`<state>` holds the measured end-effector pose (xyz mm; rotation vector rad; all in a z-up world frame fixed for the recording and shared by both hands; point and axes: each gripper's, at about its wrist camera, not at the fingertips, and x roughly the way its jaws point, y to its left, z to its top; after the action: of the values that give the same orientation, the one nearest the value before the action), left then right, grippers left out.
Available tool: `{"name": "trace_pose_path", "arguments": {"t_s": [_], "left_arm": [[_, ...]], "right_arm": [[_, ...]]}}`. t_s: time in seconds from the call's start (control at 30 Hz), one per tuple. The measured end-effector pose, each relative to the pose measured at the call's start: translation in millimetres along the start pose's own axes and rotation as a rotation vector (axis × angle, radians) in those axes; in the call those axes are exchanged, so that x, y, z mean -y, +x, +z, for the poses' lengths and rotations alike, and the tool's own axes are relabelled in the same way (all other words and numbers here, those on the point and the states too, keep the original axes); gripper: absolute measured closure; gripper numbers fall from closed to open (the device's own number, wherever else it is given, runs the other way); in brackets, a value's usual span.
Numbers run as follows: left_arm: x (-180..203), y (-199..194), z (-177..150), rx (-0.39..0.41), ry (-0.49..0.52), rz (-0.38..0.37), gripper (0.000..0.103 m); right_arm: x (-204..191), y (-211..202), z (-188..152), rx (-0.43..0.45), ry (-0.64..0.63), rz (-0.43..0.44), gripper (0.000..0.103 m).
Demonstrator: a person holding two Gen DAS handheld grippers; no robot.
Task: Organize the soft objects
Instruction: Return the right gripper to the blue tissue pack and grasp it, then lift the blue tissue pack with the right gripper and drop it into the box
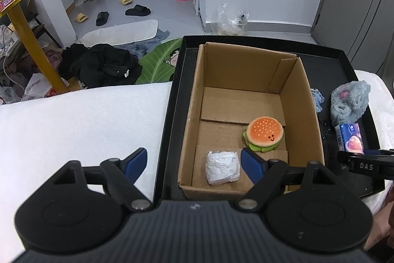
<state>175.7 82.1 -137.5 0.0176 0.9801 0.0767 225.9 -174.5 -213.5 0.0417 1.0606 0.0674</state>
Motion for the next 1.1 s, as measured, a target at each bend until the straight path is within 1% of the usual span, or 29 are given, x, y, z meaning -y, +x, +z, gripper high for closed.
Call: {"name": "trace_pose_path", "arguments": {"t_s": [0.1, 0.3, 0.43, 0.67, 0.93, 1.1], "left_arm": [[-1.0, -0.5, -0.4, 0.001, -0.005, -0.004, 0.021], [-6.3, 0.2, 1.2, -0.001, -0.039, -0.018, 0.021], [-7.2, -0.3, 0.0, 0.009, -0.05, -0.017, 0.021], [-9.1, -0.4, -0.1, 0.018, -0.07, -0.022, 0.021], [-16.6, 3.4, -0.1, 0.019, -0.103, -0.047, 0.021], [-22.1, 6.6, 0.3, 0.013, -0.127, -0.058, 0.021]], "right_arm": [[-1.8, -8.3, 4.2, 0.015, -0.008, 0.023, 0.053], [-5.9, -23.5, 14.0, 0.047, -0.023, 0.03, 0.053], [-8.1, -30.6, 26.3, 0.072, -0.025, 0.037, 0.053], [-21.8, -43.1, 38.9, 0.111, -0.052, 0.04, 0.053], [-37.6, -54.3, 56.5, 0.159, -0.072, 0.046, 0.053], [-50.6, -56.2, 64.7, 0.172, -0.091, 0.058, 0.053]]}}
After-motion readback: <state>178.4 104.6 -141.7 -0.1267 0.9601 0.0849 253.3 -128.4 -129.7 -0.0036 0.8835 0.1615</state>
